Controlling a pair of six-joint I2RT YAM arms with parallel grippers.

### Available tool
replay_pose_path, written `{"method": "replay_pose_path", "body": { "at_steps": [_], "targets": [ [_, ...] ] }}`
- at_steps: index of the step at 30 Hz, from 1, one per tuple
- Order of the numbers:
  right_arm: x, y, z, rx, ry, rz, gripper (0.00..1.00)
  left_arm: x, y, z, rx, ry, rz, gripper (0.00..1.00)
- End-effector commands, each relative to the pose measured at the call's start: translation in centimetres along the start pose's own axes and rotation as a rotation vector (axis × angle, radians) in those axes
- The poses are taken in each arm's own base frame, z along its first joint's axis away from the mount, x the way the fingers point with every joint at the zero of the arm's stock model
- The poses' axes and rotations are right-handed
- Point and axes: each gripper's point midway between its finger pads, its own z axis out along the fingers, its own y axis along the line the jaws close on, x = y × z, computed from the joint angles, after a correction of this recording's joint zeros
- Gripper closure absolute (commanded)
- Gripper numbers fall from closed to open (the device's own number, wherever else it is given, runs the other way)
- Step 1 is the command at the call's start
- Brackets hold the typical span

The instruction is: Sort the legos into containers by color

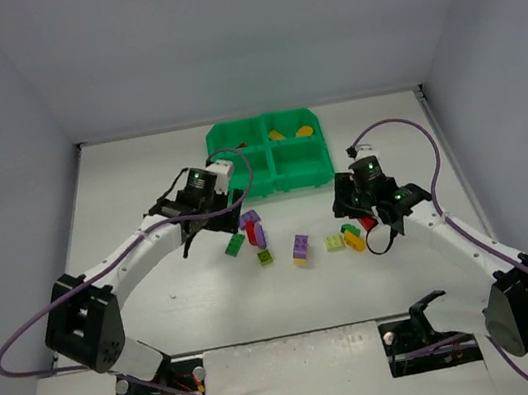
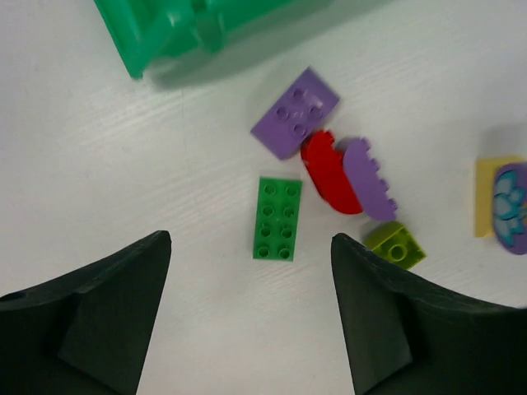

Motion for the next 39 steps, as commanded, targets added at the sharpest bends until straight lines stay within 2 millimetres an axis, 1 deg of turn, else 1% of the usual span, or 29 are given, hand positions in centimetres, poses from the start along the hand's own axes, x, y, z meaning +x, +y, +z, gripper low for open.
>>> {"method": "replay_pose_path", "body": {
  "at_steps": [1, 3, 4, 6, 9, 11, 13, 16, 19, 21, 23, 24, 26, 27, 29, 30, 31, 32, 33, 34, 35, 36, 37, 38, 39],
  "targets": [
    [-2.2, 0.8, -0.1, -0.03, -0.064, 0.004, 0.55, 0.3, 0.8, 0.8, -0.075, -0.001, -0.064, 0.26],
    [-2.1, 0.9, 0.0, -0.032, -0.06, 0.008, 0.55, 1.1, 0.5, 1.6, -0.086, 0.016, -0.059, 0.26],
    [-2.2, 0.9, 0.0, -0.031, -0.063, 0.011, 0.55, 1.7, 0.5, 2.4, -0.09, 0.037, -0.065, 0.26],
    [-2.2, 0.9, -0.1, -0.033, -0.063, 0.024, 0.55, 2.2, 0.5, 3.2, -0.102, 0.059, -0.064, 0.26],
    [-1.8, 1.2, -0.1, -0.048, -0.054, 0.038, 0.55, 3.6, 0.5, 5.0, -0.122, 0.118, -0.043, 0.26],
    [-1.7, 1.4, -0.3, -0.061, -0.051, 0.046, 0.55, 4.4, 0.2, 5.6, -0.129, 0.14, -0.044, 0.29],
    [-1.6, 1.3, -0.4, -0.064, -0.052, 0.053, 0.55, 5.4, -0.5, 6.3, -0.123, 0.159, -0.043, 0.3],
    [-1.3, 1.3, -0.4, -0.067, -0.045, 0.059, 0.54, 6.4, -1.9, 6.8, -0.103, 0.175, -0.027, 0.31],
    [-1.0, 1.3, -0.3, -0.07, -0.037, 0.06, 0.55, 7.5, -2.1, 7.2, -0.128, 0.197, -0.012, 0.35],
    [-1.0, 1.4, -0.4, -0.074, -0.039, 0.065, 0.54, 8.1, -1.9, 7.5, -0.144, 0.216, -0.017, 0.47],
    [-1.0, 1.5, -0.5, -0.078, -0.042, 0.065, 0.55, 8.6, -1.7, 7.3, -0.158, 0.232, -0.022, 0.61],
    [-1.1, 1.4, -0.6, -0.078, -0.045, 0.065, 0.55, 8.6, -1.6, 7.1, -0.167, 0.226, -0.031, 0.83],
    [-1.0, 1.4, -0.6, -0.077, -0.046, 0.061, 0.55, 8.8, -1.2, 6.6, -0.184, 0.221, -0.035, 0.97],
    [-1.0, 1.3, -0.6, -0.075, -0.043, 0.061, 0.55, 8.2, -1.1, 5.7, -0.184, 0.202, -0.037, 0.99],
    [-1.0, 1.4, -0.6, -0.077, -0.041, 0.056, 0.55, 7.3, -0.9, 4.6, -0.195, 0.178, -0.041, 1.0],
    [-1.0, 1.4, -0.6, -0.078, -0.042, 0.055, 0.55, 5.7, -1.0, 3.1, -0.185, 0.137, -0.043, 1.0],
    [-1.1, 1.4, -0.6, -0.079, -0.043, 0.048, 0.55, 2.0, -1.4, 0.3, -0.16, 0.04, -0.041, 1.0],
    [-1.1, 1.4, -0.6, -0.08, -0.045, 0.045, 0.55, 0.2, -1.8, -1.1, -0.135, -0.011, -0.041, 1.0],
    [-1.1, 1.4, -0.6, -0.08, -0.045, 0.045, 0.55, -0.9, -1.9, -1.5, -0.13, -0.034, -0.03, 1.0],
    [-1.1, 1.4, -0.7, -0.08, -0.045, 0.044, 0.55, -2.4, -2.1, -2.4, -0.118, -0.071, -0.025, 1.0],
    [-1.1, 1.3, -0.6, -0.078, -0.044, 0.042, 0.55, -4.0, -2.4, -3.3, -0.1, -0.114, -0.009, 1.0],
    [-1.1, 1.3, -0.6, -0.077, -0.046, 0.042, 0.55, -6.3, -2.8, -4.2, -0.081, -0.174, -0.008, 1.0],
    [-1.1, 1.4, -0.6, -0.079, -0.045, 0.04, 0.55, -7.5, -3.0, -4.4, -0.067, -0.205, 0.0, 0.99],
    [-1.0, 1.4, -0.6, -0.079, -0.043, 0.04, 0.55, -8.8, -3.0, -4.2, -0.062, -0.235, 0.01, 0.99],
    [-1.1, 1.4, -0.6, -0.08, -0.045, 0.04, 0.54, -10.6, -3.2, -4.5, -0.05, -0.272, 0.043, 0.98]
  ]
}}
